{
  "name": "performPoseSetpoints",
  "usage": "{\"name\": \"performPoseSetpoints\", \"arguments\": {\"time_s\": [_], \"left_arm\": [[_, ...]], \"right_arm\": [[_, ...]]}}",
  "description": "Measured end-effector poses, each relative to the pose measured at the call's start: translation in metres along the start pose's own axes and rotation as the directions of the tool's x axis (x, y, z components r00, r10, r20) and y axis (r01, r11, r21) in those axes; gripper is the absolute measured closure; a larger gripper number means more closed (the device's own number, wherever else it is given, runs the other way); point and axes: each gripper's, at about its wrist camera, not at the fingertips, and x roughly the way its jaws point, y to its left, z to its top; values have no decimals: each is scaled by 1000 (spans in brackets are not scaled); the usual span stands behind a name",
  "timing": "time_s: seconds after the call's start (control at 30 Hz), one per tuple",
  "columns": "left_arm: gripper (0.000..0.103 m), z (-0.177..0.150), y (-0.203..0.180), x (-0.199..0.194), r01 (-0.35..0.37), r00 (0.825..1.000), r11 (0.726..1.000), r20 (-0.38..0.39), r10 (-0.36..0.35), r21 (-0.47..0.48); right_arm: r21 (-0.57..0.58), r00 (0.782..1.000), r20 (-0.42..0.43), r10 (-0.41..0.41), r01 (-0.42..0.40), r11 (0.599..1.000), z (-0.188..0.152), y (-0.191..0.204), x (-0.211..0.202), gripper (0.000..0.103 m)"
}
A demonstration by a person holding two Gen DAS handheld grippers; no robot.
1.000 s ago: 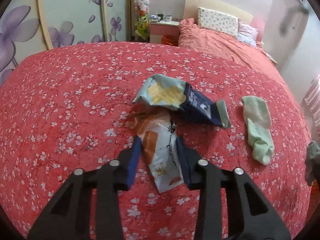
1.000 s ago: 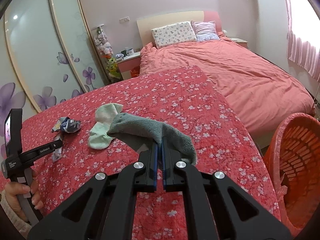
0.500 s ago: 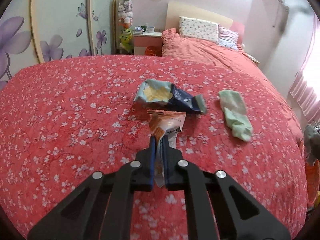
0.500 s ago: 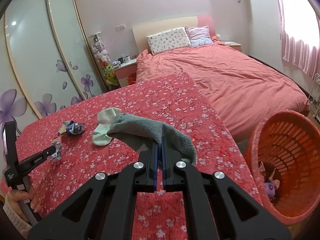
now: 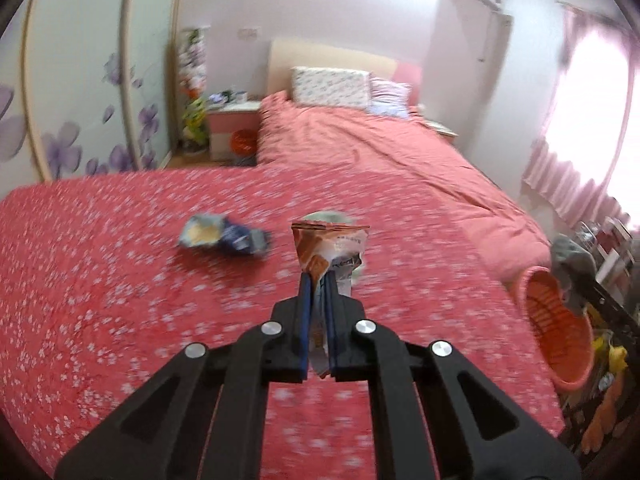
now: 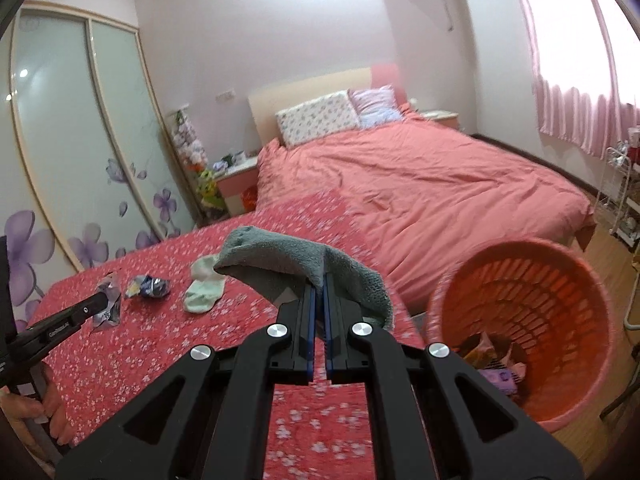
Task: Collect trash
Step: 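Carry the cloth and snack bag over the orange basket and open both tools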
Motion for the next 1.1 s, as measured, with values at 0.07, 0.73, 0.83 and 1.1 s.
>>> {"name": "performPoseSetpoints", "arguments": {"time_s": [0.07, 0.73, 0.83, 1.1], "left_arm": [[95, 3, -25, -6, 27, 1000, 999, 15, -27, 34], [95, 0, -219, -9, 363, 930, 909, -26, -366, 203], [95, -4, -242, -2, 410, 911, 888, -52, -408, 209], [95, -17, -292, 20, 488, 873, 843, -117, -474, 226]], "right_arm": [[7, 999, 26, -19, 19, 1000, 3, -9, -10, 99], [145, 957, 165, -237, 214, 966, 6, -104, -61, 99], [176, 950, 169, -262, 232, 957, 7, -118, -62, 99], [245, 937, 159, -312, 269, 932, 4, -150, -56, 99]]}}
